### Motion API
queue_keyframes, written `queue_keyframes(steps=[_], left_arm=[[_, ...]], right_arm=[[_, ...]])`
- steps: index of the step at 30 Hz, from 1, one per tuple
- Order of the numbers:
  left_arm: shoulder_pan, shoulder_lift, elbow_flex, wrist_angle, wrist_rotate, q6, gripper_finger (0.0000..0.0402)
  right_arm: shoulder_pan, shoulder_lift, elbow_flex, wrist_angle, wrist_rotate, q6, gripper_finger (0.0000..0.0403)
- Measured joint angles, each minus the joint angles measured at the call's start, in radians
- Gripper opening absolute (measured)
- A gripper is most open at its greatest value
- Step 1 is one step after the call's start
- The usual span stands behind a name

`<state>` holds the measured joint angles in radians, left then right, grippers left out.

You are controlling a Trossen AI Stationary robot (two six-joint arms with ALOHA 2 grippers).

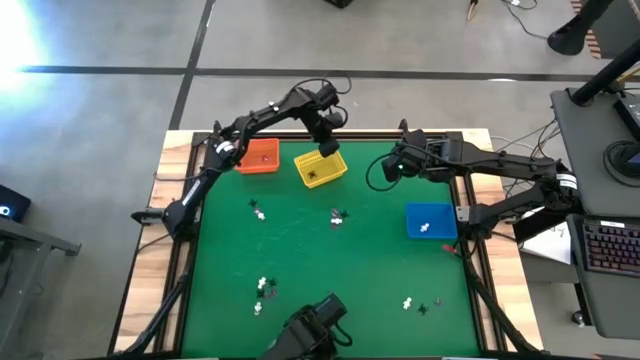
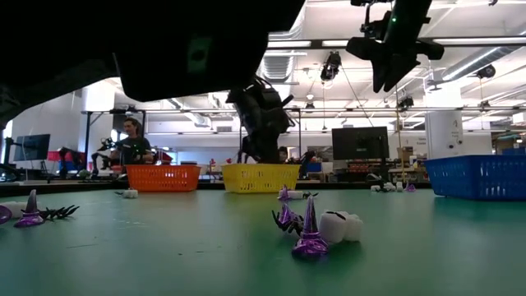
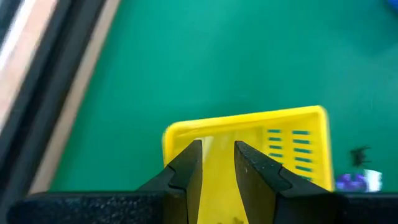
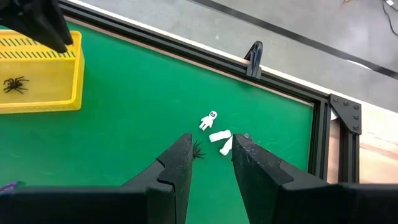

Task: Sort Halloween decoration
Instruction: Adjust the yellow basket

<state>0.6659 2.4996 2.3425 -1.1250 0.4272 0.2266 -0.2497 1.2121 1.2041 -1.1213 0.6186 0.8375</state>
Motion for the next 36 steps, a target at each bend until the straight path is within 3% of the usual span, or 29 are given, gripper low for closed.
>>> queue_keyframes(steps=[5,36], left_arm=[[0.000,0.002,-0.001,0.000,-0.051,0.039,0.0075],[-0.048,0.003,-0.030,0.158,-0.052,0.087,0.0075]], right_arm=[[0.000,0.000,0.000,0.000,-0.001,0.000,0.0107],[0.000,0.000,0.000,-0.002,-0.024,-0.022,0.0107]])
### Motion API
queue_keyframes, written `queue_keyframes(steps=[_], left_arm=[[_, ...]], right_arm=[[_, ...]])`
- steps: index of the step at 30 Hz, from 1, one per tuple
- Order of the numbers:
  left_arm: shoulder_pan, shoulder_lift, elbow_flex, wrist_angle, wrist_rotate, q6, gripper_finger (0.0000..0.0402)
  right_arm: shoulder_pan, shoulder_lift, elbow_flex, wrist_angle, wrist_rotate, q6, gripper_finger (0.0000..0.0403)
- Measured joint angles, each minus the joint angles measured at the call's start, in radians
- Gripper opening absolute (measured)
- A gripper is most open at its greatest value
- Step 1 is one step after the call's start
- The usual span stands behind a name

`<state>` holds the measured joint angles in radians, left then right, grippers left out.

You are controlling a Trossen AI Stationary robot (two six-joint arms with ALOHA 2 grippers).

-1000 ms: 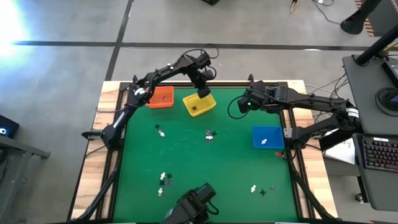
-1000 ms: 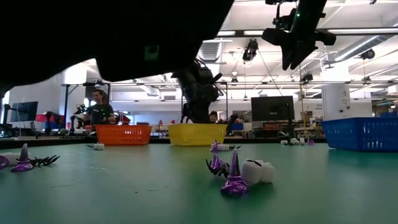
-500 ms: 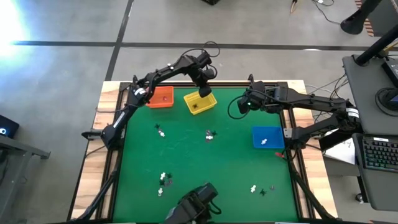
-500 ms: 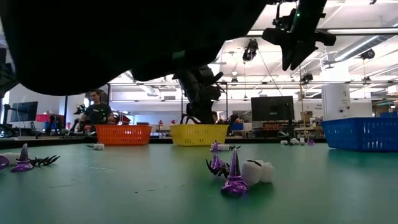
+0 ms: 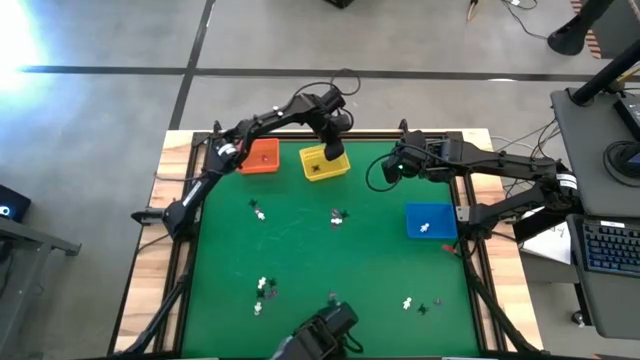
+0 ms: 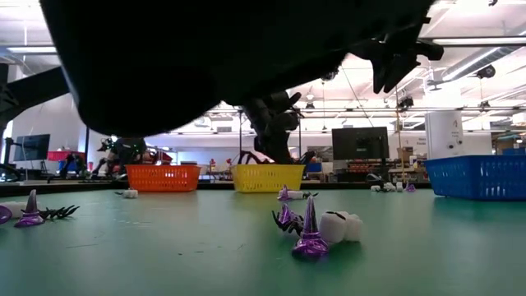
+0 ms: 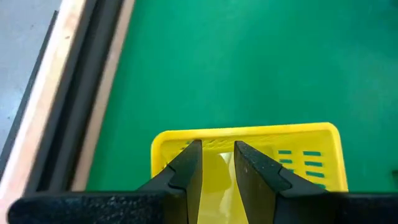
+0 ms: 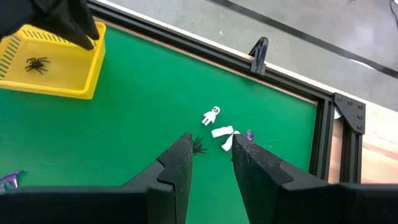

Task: Sort Halloween decoration
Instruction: Adjust the yellow basket

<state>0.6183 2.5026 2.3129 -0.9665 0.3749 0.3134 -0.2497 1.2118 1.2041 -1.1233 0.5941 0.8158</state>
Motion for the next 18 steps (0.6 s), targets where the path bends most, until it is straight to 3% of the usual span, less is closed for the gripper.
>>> queue_keyframes(steps=[18], left_arm=[[-0.039,0.001,-0.018,0.070,0.001,-0.027,0.0075]], right_arm=[[0.000,0.000,0.000,-0.002,-0.003,-0.003,0.0107]])
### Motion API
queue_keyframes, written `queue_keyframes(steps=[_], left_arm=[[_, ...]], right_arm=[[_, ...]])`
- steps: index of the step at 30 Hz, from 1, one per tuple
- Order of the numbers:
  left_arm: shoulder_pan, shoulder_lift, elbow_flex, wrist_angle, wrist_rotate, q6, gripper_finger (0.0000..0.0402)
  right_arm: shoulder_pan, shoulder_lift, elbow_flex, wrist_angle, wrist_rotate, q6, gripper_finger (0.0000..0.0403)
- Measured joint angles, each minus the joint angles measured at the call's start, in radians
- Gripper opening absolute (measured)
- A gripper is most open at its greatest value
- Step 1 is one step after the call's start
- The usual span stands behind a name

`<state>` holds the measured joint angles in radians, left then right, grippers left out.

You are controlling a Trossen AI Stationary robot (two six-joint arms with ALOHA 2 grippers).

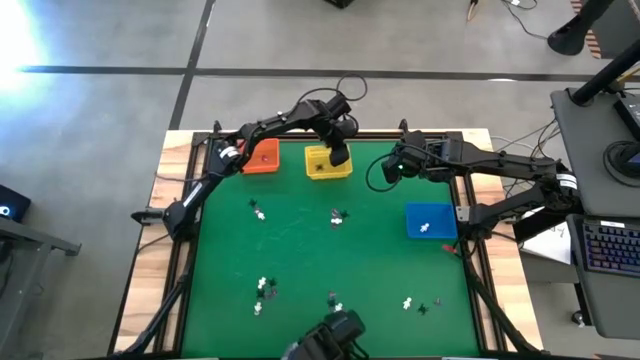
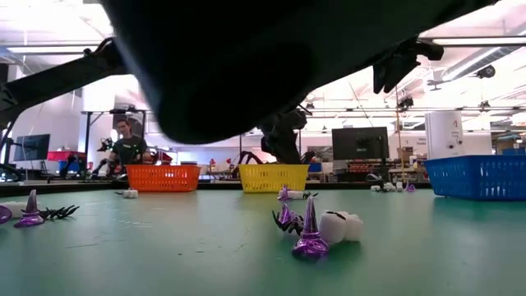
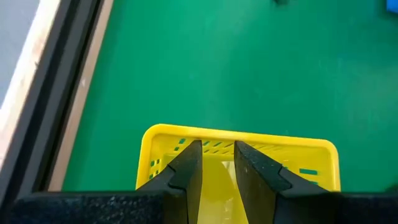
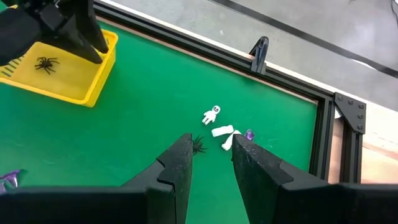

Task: Sort Halloween decoration
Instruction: Adjust the yellow basket

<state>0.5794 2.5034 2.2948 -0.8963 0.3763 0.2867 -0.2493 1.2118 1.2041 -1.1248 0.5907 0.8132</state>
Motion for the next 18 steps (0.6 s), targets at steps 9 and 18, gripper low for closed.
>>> queue_keyframes(steps=[9,18], left_arm=[[-0.007,-0.003,0.000,-0.008,-0.013,-0.045,0.0075],[0.023,-0.084,0.041,-0.157,-0.037,-0.061,0.0075]], right_arm=[[0.000,0.000,0.000,-0.001,-0.013,-0.008,0.0107],[0.000,0.000,0.000,0.000,-0.022,-0.052,0.0107]])
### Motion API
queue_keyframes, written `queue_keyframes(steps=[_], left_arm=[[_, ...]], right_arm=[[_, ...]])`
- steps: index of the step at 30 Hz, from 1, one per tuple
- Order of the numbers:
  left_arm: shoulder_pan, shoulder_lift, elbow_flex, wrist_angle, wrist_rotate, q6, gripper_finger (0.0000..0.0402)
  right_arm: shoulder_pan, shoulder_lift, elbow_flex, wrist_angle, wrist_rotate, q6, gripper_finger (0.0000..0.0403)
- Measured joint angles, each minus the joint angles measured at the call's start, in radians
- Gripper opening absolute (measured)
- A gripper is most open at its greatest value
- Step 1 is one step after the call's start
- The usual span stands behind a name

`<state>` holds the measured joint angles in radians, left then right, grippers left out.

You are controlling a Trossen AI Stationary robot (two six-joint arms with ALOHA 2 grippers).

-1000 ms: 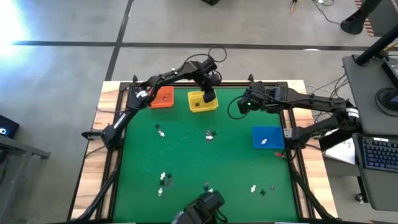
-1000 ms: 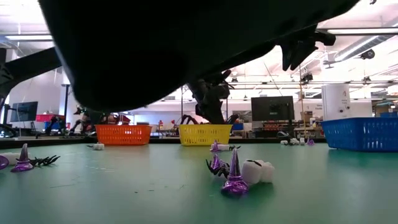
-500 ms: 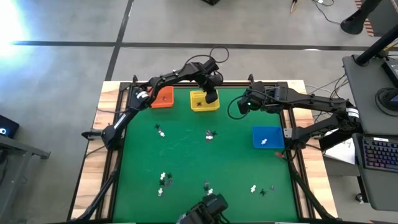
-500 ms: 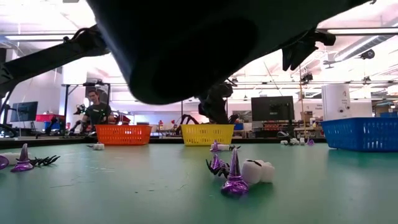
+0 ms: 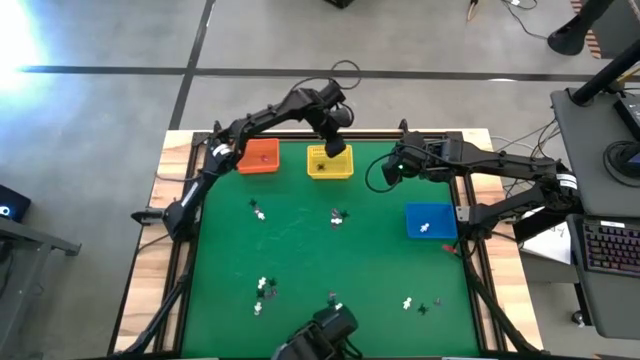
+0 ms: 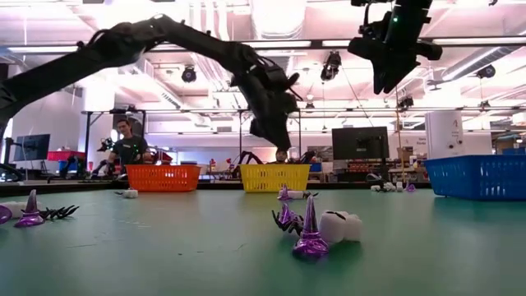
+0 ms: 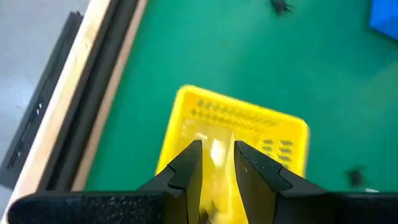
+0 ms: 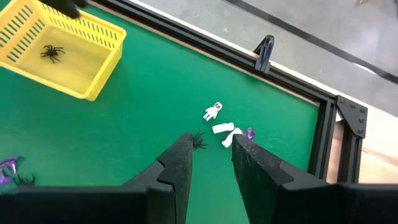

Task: Sort Halloween decoration
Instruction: Adjust the yellow basket, then put the white skeleton toy into the blue basket

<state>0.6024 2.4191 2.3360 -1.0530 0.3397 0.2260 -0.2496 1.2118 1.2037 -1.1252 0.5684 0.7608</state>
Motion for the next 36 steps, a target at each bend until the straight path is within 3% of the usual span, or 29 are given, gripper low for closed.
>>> queue_keyframes(steps=[9,15,20,30,36], left_arm=[[-0.004,-0.080,0.011,-0.237,0.001,0.008,0.0104],[-0.019,-0.129,0.010,-0.298,0.003,-0.016,0.0131],[-0.034,-0.179,0.010,-0.402,0.000,-0.026,0.0138],[-0.080,-0.305,0.009,-0.434,0.000,-0.031,0.0138],[-0.110,-0.377,0.005,-0.459,0.000,0.007,0.0138]], right_arm=[[-0.017,-0.001,-0.032,0.015,0.000,-0.095,0.0107],[-0.076,-0.001,-0.107,0.072,-0.128,-0.143,0.0107],[-0.126,-0.001,-0.143,0.110,-0.142,-0.143,0.0107],[-0.268,-0.001,-0.148,0.121,-0.285,-0.117,0.0107],[-0.310,-0.001,-0.148,0.148,-0.315,-0.061,0.0107]])
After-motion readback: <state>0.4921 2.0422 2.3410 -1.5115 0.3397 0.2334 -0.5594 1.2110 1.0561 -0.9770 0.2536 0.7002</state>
